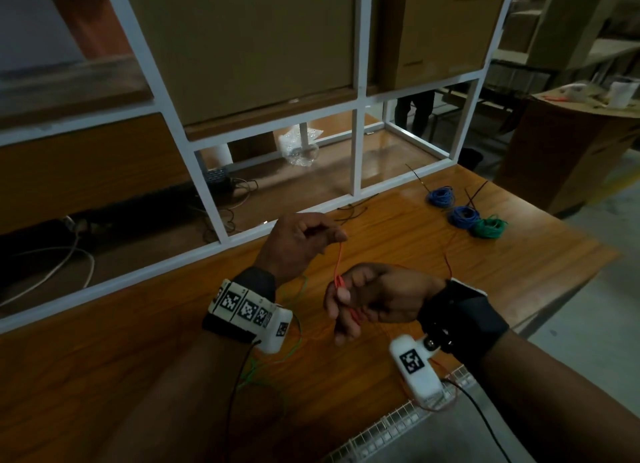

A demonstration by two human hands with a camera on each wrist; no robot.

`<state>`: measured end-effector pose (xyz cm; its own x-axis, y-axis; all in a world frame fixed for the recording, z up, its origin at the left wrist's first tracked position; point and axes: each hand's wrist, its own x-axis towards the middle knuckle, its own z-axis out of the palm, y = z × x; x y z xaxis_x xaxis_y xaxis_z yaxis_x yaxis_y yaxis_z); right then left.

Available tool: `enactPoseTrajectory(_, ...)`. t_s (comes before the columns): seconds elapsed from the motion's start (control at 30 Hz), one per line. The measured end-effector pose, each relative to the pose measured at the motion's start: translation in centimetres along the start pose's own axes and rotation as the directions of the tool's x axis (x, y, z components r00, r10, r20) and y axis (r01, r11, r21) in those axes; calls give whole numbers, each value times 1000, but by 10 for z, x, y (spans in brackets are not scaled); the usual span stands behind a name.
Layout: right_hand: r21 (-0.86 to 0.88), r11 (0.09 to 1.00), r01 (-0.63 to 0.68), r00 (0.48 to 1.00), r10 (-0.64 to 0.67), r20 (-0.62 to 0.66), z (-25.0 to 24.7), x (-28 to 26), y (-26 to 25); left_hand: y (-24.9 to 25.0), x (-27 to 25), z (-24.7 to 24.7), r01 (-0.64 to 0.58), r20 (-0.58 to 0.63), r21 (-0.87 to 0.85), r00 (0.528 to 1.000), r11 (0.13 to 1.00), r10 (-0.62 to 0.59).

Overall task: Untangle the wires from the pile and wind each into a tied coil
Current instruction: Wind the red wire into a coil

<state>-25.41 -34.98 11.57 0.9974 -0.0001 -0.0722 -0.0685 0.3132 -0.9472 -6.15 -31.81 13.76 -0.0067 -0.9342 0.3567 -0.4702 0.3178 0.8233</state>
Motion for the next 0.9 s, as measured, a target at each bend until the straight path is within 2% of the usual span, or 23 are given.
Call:
enactPoseTrajectory(0.07,183,974,135,985,-152,85,5,3,-6,5,1,5,13,-4,-82,1000,997,-13)
enactPoseTrajectory(0.13,271,913,306,941,-334,60,10,6,-19,12,1,13,68,26,-171,998,983,-64)
enactPoseTrajectory(0.2,367,806,465,874,-483,-47,15,9,-37,17,-2,25,171,75,-172,984,970,-160)
enactPoseTrajectory(0.27,489,632,601,793,-549,-265,15,10,-56,12,-9,40,193,82,-138,980,972,-183)
enactPoseTrajectory(0.3,467,565,680,733,-541,-413,13,9,-64,6,-12,46,183,95,-142,981,973,-171)
enactPoseTrajectory(0.33,327,562,759,632,-518,-577,10,6,-71,0,-16,50,193,109,-154,978,969,-178)
enactPoseTrajectory(0.37,80,641,764,489,-493,-720,6,3,-75,-6,-21,53,204,119,-156,975,966,-187)
enactPoseTrajectory(0.4,-214,751,625,332,-504,-798,1,-1,-75,-14,-25,54,214,117,-132,973,968,-199)
enactPoseTrajectory(0.43,-479,803,354,191,-563,-804,-4,-6,-71,-18,-30,54,217,114,-112,972,970,-204)
enactPoseTrajectory(0.47,-654,755,48,108,-655,-748,-8,-10,-65,-22,-33,52,208,119,-89,973,974,-197)
enactPoseTrajectory(0.5,-737,646,-197,101,-735,-671,-10,-14,-59,-24,-35,49,193,132,-69,974,979,-183)
enactPoseTrajectory(0.53,-763,540,-355,144,-775,-616,-11,-16,-52,-24,-38,46,175,148,-19,974,984,-171)
enactPoseTrajectory(0.57,-763,462,-453,219,-771,-598,-11,-18,-45,-28,-39,43,166,161,35,972,986,-169)
enactPoseTrajectory(0.6,-746,409,-526,315,-721,-617,-11,-18,-40,-28,-39,39,158,162,84,972,984,-170)
enactPoseTrajectory(0.67,-669,365,-648,473,-497,-728,-14,-20,-28,-29,-40,29,100,143,209,981,973,-131)
enactPoseTrajectory(0.73,-608,380,-697,571,-219,-791,-15,-25,-20,-24,-39,18,27,114,309,991,951,-66)
enactPoseTrajectory(0.8,-624,439,-647,681,-35,-731,-14,-32,-13,-15,-33,7,-50,106,348,994,936,14)
enactPoseTrajectory(0.9,-575,676,-461,850,151,-504,-5,-38,-6,-5,-24,-5,-164,134,303,983,939,129)
